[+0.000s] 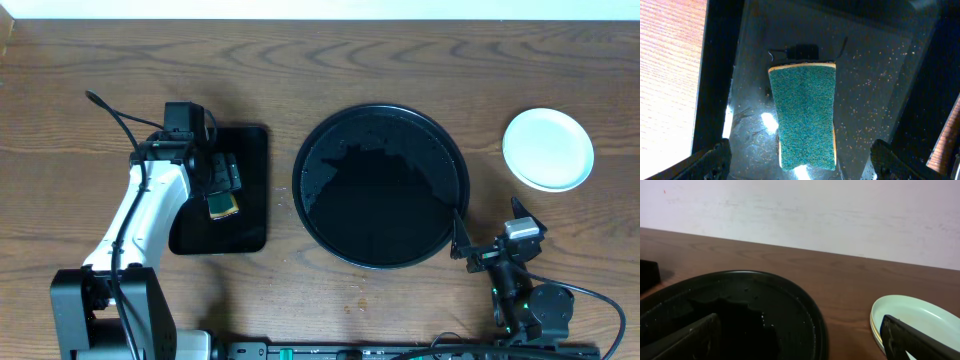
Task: Clean dirty plates on tray and stack at the side
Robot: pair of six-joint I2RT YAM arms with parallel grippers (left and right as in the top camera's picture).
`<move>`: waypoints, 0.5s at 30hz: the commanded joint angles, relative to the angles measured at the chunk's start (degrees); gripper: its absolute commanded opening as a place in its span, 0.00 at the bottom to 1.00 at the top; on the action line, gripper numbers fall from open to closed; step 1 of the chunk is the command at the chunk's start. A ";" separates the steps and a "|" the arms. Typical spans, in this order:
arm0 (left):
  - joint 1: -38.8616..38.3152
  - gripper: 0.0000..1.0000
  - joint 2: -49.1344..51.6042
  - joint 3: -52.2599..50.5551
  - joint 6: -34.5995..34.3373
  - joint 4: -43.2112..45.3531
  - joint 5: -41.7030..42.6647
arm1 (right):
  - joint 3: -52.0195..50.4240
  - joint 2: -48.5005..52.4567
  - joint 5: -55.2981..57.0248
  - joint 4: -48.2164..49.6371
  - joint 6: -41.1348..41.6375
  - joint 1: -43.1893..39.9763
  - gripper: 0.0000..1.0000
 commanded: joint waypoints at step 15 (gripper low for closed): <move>0.02 0.89 -15.82 -0.46 0.11 -0.13 -0.33 | -0.07 -0.20 -0.46 -0.31 0.98 0.59 0.99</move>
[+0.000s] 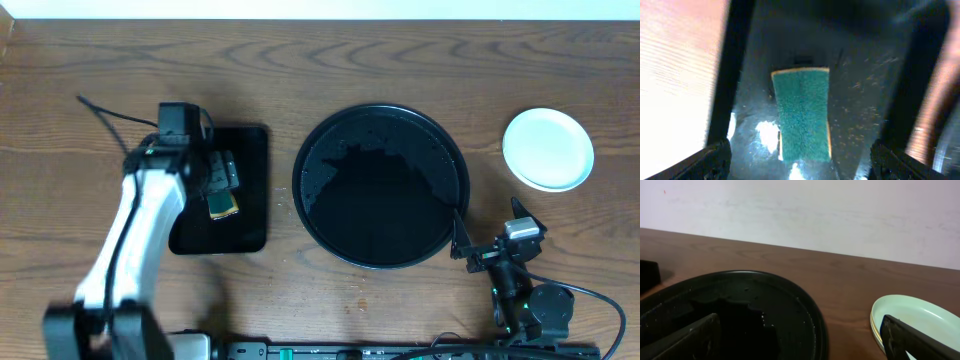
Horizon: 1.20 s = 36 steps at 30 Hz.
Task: Clean dirty plates on tray and stack at the side
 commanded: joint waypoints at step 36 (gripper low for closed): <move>-1.86 0.98 -81.74 -55.43 -0.79 50.34 2.29 | -0.07 -0.20 -0.48 -0.31 0.81 0.59 0.99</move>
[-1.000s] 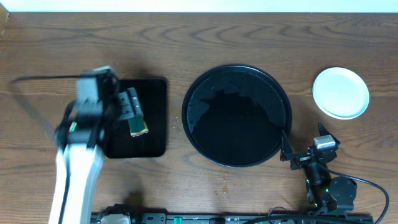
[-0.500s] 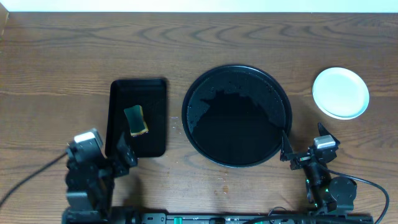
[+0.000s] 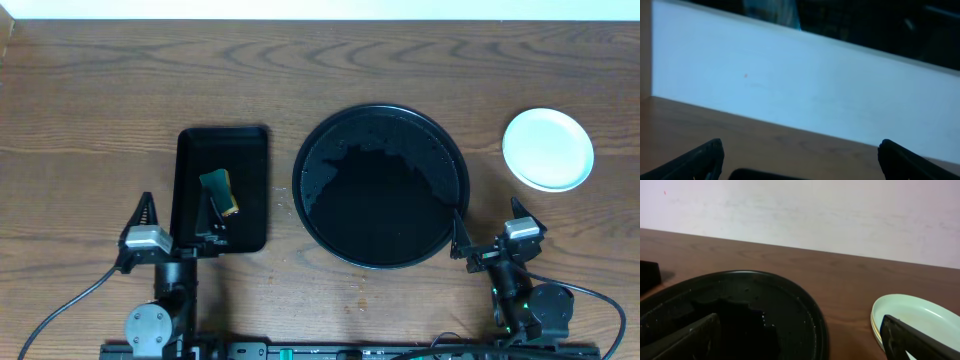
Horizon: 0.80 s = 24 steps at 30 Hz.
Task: Clean dirty plates on tray and stack at the side
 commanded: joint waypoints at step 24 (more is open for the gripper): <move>-0.74 0.98 -0.46 -6.23 -0.50 -14.08 -1.62 | -0.07 -0.24 -0.48 -0.24 0.59 0.59 0.99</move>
